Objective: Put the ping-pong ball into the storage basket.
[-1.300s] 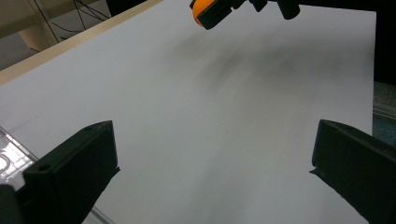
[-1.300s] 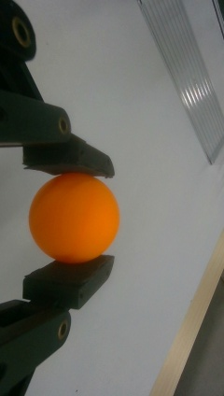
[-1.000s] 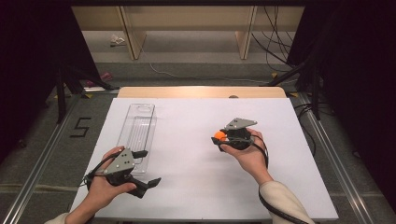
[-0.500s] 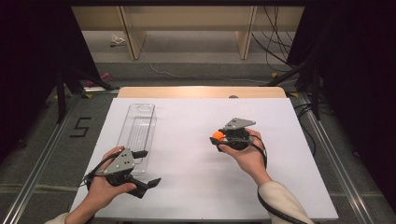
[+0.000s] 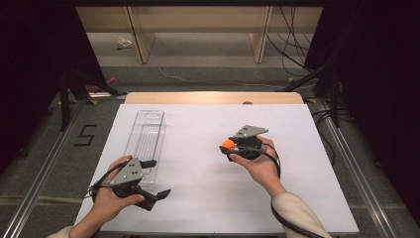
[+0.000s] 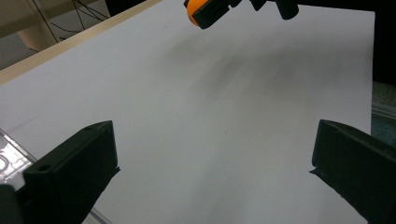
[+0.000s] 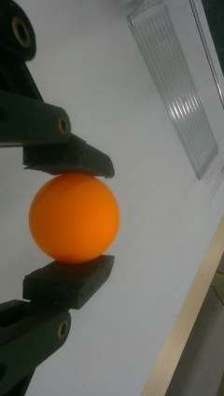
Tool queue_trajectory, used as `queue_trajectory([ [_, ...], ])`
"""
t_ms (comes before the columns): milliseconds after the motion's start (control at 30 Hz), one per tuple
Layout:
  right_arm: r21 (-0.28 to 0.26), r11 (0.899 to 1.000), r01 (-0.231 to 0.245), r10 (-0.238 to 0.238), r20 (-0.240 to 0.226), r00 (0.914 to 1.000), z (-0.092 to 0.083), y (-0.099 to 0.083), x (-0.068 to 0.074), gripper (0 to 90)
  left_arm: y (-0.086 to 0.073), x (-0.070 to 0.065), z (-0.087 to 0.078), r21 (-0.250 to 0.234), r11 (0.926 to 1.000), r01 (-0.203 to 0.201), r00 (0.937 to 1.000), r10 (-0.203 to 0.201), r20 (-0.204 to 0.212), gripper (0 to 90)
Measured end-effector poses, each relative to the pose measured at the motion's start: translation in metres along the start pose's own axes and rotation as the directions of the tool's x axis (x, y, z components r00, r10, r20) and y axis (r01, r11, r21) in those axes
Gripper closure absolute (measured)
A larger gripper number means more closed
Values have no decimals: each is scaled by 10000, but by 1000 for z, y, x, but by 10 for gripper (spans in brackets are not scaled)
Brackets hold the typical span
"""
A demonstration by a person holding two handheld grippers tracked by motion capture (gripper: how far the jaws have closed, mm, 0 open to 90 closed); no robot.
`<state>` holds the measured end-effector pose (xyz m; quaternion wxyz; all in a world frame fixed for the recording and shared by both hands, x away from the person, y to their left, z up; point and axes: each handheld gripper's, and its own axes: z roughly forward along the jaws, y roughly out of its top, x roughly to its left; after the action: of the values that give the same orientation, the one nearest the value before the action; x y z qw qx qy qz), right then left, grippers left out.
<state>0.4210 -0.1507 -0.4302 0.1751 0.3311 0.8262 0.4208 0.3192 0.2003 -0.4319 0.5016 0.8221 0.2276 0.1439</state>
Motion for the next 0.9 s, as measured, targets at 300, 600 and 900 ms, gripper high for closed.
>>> queue_trajectory([
  [300, -5, 10000, 23, -23, -110, 9999, 2, 3, 4, 514, 0, 0, 0, 4, 10000, -1, 10000, 1, 3, 0],
  [600, -70, 9999, 115, -116, -216, 9997, 4, 5, 7, 514, 0, 0, 0, 7, 10000, -1, 10000, 1, 11, 0],
  [900, -107, 9998, 174, -177, -295, 9994, 6, 8, 11, 514, 0, 0, 0, 6, 10000, -8, 10000, 8, 15, 0],
])
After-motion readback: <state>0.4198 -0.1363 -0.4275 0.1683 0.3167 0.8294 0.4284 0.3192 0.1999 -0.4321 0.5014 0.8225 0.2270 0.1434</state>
